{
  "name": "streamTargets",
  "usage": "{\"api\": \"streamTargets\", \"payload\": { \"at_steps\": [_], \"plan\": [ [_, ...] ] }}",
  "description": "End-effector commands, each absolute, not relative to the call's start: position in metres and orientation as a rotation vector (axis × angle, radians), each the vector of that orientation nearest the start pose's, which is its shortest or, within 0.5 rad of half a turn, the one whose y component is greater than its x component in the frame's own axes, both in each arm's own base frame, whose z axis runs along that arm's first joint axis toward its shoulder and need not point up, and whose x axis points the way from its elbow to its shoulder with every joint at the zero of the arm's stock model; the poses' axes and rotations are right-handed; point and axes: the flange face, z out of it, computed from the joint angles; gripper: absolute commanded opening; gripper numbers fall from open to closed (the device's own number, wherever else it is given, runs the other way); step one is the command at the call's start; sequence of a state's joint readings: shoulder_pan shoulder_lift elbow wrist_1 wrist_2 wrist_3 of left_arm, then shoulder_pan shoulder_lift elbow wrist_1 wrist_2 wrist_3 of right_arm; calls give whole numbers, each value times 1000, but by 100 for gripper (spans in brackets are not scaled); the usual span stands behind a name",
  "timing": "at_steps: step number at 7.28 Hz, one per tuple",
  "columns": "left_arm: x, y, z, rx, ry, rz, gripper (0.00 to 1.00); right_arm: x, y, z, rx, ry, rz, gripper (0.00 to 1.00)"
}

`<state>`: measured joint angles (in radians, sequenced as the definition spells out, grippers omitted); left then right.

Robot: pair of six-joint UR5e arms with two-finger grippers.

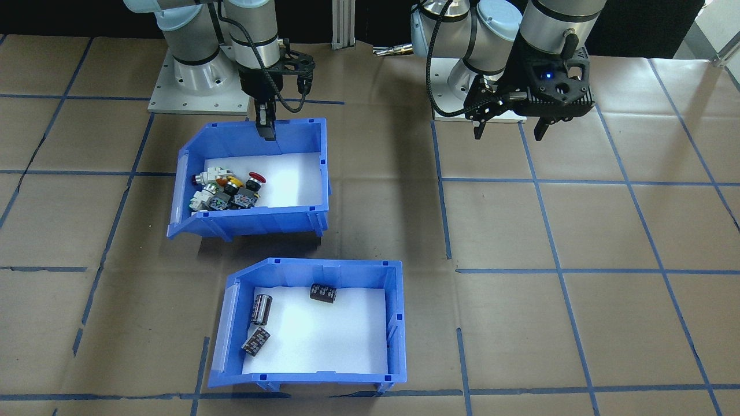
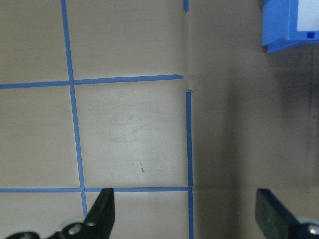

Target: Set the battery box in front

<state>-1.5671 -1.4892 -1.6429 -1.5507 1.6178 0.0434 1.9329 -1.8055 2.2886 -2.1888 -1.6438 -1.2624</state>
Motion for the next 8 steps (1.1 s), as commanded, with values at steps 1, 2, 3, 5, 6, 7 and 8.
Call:
{"api": "streamTargets", "payload": {
  "at_steps": [1,2,3,5,6,7,8],
  "plan": [
    [-128,-464,493,49,3099,-49,100,293,-286,288,-2386,2317,-180,1],
    [-128,-467,497,37,3102,-68,100,312,-285,285,-2418,2340,-160,1],
    [-128,-469,502,63,3095,-147,99,326,-290,287,-2433,2374,-150,1],
    [-128,-476,497,48,3093,-189,100,329,-291,285,-2434,2384,-130,1],
    [-128,-473,502,32,3093,-208,100,330,-287,282,-2402,2399,-122,1],
    [-127,-475,501,35,3083,-212,100,336,-281,282,-2416,2384,-131,1],
    [-126,-476,498,32,3078,-195,100,338,-280,282,-2420,2378,-140,1]
  ]
}}
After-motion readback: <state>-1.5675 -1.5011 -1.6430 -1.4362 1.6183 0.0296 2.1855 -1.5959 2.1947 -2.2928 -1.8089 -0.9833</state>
